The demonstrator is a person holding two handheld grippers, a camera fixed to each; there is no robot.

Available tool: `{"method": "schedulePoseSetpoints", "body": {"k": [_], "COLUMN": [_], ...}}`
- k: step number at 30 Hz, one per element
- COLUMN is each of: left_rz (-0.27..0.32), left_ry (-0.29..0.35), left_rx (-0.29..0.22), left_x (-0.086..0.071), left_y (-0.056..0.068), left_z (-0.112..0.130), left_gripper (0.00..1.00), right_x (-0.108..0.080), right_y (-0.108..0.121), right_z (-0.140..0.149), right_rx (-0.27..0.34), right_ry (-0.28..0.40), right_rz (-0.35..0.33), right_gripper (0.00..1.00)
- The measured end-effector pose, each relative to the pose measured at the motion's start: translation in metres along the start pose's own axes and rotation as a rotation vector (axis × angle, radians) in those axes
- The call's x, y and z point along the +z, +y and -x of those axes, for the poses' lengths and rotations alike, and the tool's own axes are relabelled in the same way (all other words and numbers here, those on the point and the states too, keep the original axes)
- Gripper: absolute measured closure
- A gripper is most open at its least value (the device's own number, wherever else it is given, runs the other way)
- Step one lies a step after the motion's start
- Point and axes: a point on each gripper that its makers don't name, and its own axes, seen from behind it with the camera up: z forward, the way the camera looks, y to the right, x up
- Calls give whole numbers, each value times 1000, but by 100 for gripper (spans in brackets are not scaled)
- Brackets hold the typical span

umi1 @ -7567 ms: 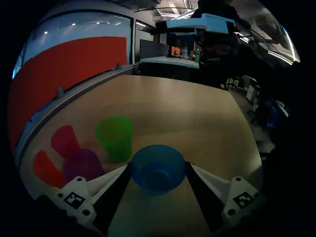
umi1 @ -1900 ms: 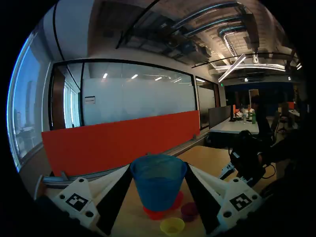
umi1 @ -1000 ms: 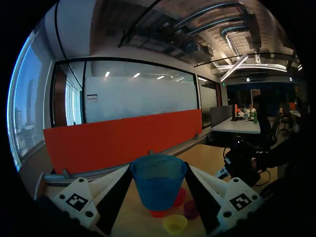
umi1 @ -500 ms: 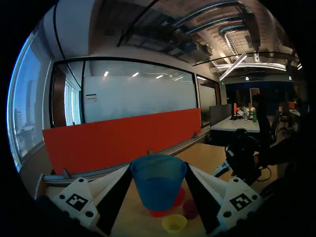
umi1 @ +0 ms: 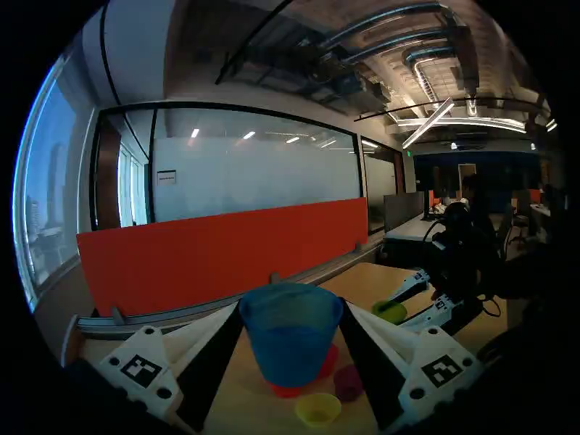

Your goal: Pour water

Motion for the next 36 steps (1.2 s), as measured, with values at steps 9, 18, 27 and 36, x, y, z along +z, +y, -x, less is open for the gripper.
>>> {"method": "schedulePoseSetpoints", "body": {"k": [9,18,27,36], "left_rz": [-1,2,5,7], "left_ry": [-3,-1,-5,-4], "left_rx": [-4,-10,-17,-23], "left_x": [3,4,6,7], "left_y": [-1,-1,-1,0], "left_z": [4,7,12,14], "left_gripper": [11,11,11,11], "right_x": [-8,-13,-19,-20], "right_y": [2,3,4,5], "right_z": [-37,-63,-84,-91], "right_rx": [-6,3,10,-6], "right_ry": [101,186,254,276], "right_rz": [7,14,20,30], "right_gripper": [8,8,8,8]}}
